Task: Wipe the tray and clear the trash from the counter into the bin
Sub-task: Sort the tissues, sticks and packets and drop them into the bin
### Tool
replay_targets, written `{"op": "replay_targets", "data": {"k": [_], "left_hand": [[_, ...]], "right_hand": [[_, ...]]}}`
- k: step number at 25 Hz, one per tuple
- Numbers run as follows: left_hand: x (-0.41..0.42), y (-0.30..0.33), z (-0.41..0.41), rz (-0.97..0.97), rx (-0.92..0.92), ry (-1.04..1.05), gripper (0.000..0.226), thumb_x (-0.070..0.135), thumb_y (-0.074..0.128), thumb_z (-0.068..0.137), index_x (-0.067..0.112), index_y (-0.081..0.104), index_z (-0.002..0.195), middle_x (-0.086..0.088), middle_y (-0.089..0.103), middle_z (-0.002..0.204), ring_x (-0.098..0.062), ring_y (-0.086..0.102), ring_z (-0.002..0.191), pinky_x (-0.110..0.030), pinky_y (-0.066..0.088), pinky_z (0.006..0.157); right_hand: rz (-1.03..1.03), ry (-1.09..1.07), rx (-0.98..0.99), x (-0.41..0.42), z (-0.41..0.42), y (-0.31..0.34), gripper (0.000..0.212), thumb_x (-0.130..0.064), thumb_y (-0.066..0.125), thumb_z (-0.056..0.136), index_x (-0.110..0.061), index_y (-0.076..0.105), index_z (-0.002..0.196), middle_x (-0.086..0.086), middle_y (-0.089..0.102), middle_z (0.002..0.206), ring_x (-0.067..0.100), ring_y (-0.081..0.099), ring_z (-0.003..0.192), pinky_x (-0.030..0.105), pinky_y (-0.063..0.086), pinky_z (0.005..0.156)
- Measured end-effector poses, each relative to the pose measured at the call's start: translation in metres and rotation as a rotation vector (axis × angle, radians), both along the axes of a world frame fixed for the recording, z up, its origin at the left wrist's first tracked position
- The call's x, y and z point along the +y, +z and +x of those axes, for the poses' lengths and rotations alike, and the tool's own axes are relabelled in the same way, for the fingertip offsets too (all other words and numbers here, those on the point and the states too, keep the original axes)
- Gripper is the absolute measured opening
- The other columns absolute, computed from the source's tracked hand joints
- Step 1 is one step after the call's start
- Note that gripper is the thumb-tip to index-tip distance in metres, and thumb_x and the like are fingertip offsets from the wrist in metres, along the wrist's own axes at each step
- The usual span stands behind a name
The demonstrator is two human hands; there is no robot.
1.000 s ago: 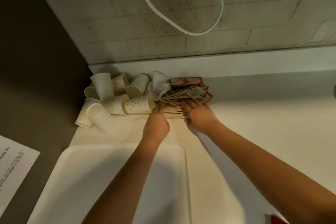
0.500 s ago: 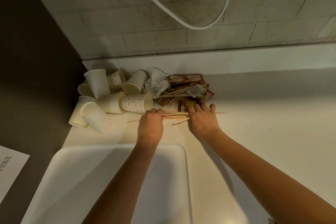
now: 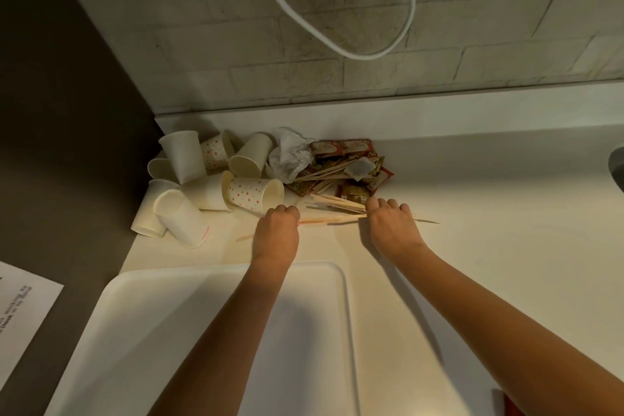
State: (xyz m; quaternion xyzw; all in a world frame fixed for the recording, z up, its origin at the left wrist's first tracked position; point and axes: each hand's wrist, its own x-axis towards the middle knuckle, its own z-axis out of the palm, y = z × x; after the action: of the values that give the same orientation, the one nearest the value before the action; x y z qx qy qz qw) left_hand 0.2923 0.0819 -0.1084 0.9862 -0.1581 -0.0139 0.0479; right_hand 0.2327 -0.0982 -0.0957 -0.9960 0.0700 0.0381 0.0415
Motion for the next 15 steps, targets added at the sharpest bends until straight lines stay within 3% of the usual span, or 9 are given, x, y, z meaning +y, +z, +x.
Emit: {"op": "replay_targets", "data": {"k": [7, 12, 15], "left_hand": [[-0.009, 0.009, -0.007, 0.215, -0.033, -0.036, 0.034, 0.004, 0.036, 0.092, 0.011, 0.046, 0.123, -0.009, 0.052, 0.124, -0.026, 0.048, 0.116, -0.040, 0.037, 0.093], [-0.004, 0.021, -0.010, 0.100, -0.055, -0.077, 0.033, -0.003, 0.035, 0.087, 0.014, 0.046, 0.114, -0.007, 0.065, 0.107, -0.027, 0.059, 0.100, -0.039, 0.036, 0.091], [-0.004, 0.042, -0.021, -0.010, -0.048, -0.086, 0.029, -0.002, 0.035, 0.090, 0.014, 0.047, 0.111, -0.010, 0.066, 0.098, -0.032, 0.059, 0.091, -0.033, 0.034, 0.077]], "right_hand": [[0.111, -0.065, -0.032, -0.004, -0.014, 0.015, 0.025, -0.004, 0.035, 0.092, -0.011, 0.039, 0.115, 0.010, 0.059, 0.110, 0.028, 0.058, 0.094, 0.034, 0.040, 0.082], [0.211, -0.174, -0.066, -0.008, -0.023, 0.033, 0.014, -0.006, 0.037, 0.093, -0.010, 0.039, 0.107, 0.008, 0.051, 0.081, 0.022, 0.044, 0.062, 0.029, 0.033, 0.053], [0.364, -0.264, -0.098, -0.014, -0.028, 0.044, 0.006, -0.005, 0.036, 0.093, -0.010, 0.040, 0.094, 0.003, 0.043, 0.069, 0.018, 0.042, 0.055, 0.028, 0.029, 0.045]]}}
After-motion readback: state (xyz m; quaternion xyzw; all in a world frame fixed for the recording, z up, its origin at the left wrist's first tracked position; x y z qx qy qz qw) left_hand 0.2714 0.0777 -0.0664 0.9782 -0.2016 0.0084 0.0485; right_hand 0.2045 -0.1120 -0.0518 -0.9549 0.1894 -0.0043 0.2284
